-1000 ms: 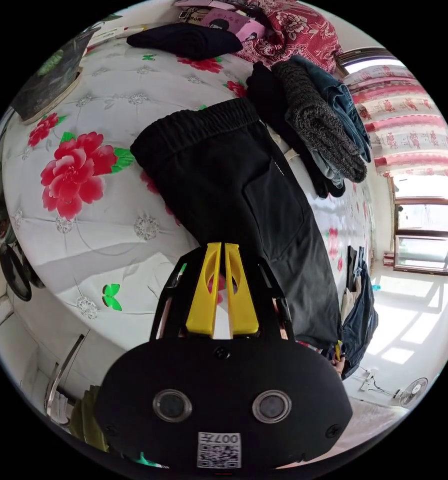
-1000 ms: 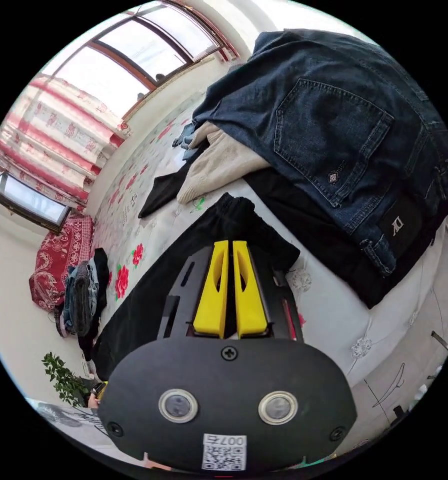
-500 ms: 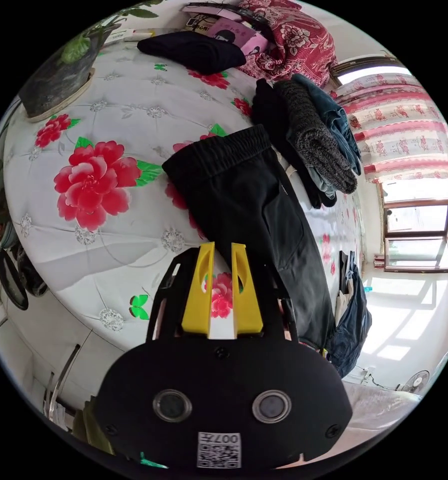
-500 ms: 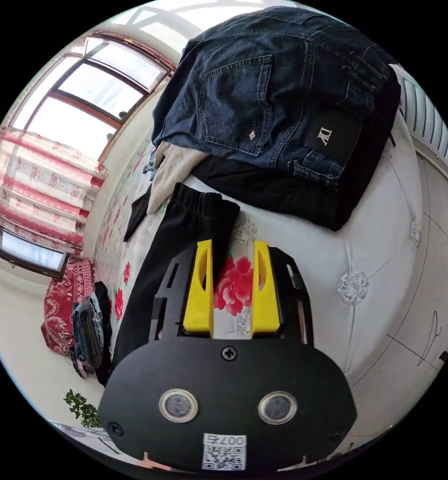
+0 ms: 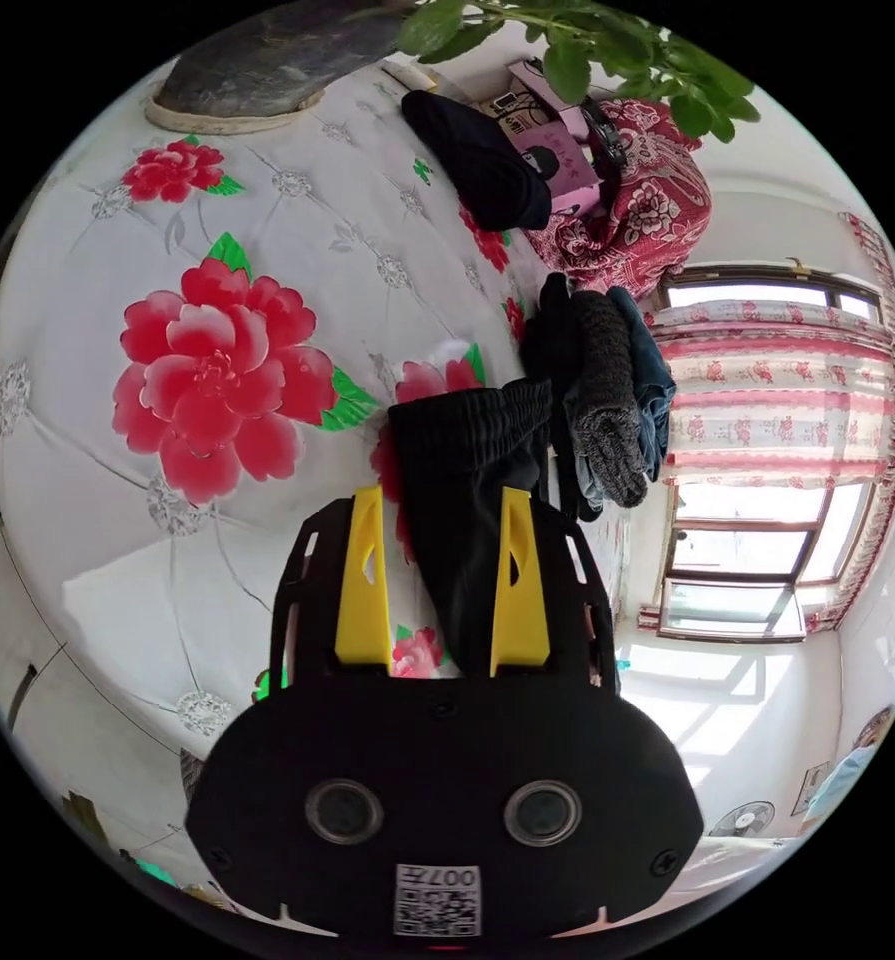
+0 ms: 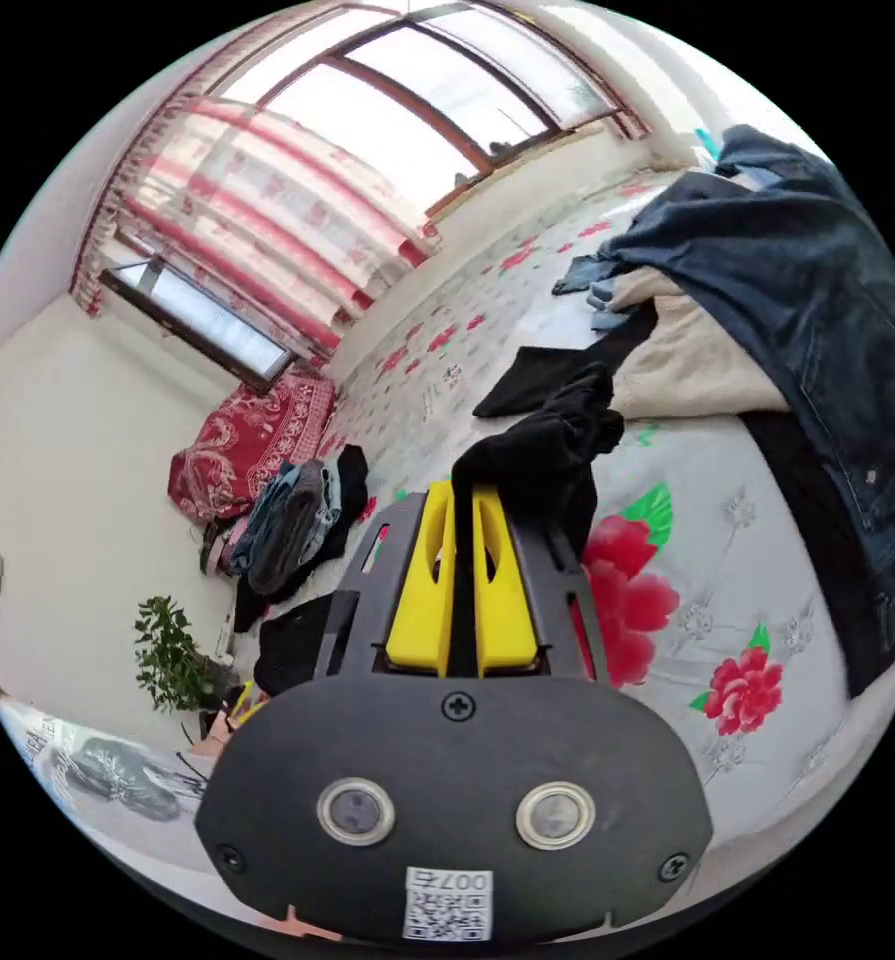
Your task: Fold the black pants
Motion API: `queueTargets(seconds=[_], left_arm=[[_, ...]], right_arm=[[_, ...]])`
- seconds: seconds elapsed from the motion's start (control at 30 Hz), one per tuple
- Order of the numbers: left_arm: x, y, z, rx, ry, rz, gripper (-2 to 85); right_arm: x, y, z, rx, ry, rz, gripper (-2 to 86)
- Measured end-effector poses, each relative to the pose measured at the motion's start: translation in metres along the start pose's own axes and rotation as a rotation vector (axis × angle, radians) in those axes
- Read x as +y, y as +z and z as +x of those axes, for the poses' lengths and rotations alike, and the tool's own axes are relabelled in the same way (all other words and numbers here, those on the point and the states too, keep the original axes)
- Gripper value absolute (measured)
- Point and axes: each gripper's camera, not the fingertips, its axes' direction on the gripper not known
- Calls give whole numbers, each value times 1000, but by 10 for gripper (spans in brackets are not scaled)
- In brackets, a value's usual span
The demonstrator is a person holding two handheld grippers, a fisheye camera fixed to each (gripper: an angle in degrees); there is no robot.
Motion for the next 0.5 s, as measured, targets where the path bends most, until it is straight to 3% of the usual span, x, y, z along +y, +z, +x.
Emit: queueTargets(seconds=[0.13,0.2,0.33,0.5], left_arm=[[-15,2,-14,74,-33,20,153],[-21,7,-18,81,-40,11,145],[-30,14,-30,97,-114,-5,113],[-25,11,-25,179,-47,-4,62]], right_arm=[[88,74,-202,-123,-501,-175,17],[144,126,-255,-186,-581,-278,24],[264,257,-309,-203,-603,-677,32],[305,281,-310,-193,-592,-745,36]])
